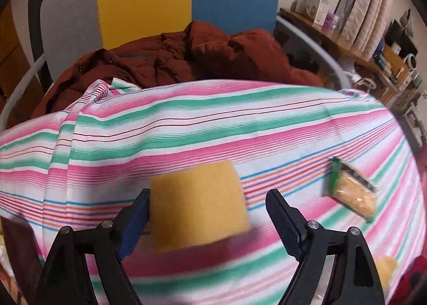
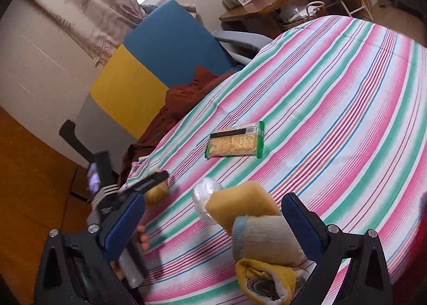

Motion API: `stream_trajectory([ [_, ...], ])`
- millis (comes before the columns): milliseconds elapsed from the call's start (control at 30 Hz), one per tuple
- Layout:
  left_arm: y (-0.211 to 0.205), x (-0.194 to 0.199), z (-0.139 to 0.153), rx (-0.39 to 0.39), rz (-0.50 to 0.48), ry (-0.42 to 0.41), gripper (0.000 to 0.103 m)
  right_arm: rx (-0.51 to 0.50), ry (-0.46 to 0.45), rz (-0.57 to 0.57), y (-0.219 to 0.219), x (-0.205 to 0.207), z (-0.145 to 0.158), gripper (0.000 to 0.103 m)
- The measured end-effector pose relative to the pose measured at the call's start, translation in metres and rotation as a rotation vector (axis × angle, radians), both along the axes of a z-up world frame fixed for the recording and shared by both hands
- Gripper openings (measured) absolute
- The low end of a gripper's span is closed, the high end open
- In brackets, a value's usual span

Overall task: Organize objects
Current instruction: 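Move both tools back to the items and grasp the yellow sponge with the left tool, then lift the yellow sponge with the left tool while the right tool grasps a cracker pack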

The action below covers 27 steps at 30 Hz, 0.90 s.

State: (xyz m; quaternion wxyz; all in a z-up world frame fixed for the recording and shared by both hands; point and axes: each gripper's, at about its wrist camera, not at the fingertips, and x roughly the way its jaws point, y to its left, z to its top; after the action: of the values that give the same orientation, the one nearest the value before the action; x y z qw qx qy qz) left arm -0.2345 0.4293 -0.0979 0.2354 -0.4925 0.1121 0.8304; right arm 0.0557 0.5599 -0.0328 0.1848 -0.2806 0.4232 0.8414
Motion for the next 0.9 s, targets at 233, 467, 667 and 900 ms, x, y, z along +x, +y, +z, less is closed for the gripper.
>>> stream_trajectory([
  [233,-0.026,0.018,-0.007,0.001,-0.012,-0.018,0.061,-0.047,0.015,0.023,0.000,-0.001,-0.004,0.103],
  [467,-0.057,0.117,0.000,-0.013,-0.108,0.019,0.061,-0.077,0.002,0.014,0.003,0.000,-0.010,0.103],
  [667,-0.082,0.204,-0.006,-0.043,-0.291,0.132,0.061,-0.047,-0.016,0.054,0.003,0.001,0.000,0.103],
  [900,-0.095,0.205,-0.011,0.028,-0.321,0.132,0.062,0.235,-0.235,0.347,0.011,-0.058,0.015,0.103],
])
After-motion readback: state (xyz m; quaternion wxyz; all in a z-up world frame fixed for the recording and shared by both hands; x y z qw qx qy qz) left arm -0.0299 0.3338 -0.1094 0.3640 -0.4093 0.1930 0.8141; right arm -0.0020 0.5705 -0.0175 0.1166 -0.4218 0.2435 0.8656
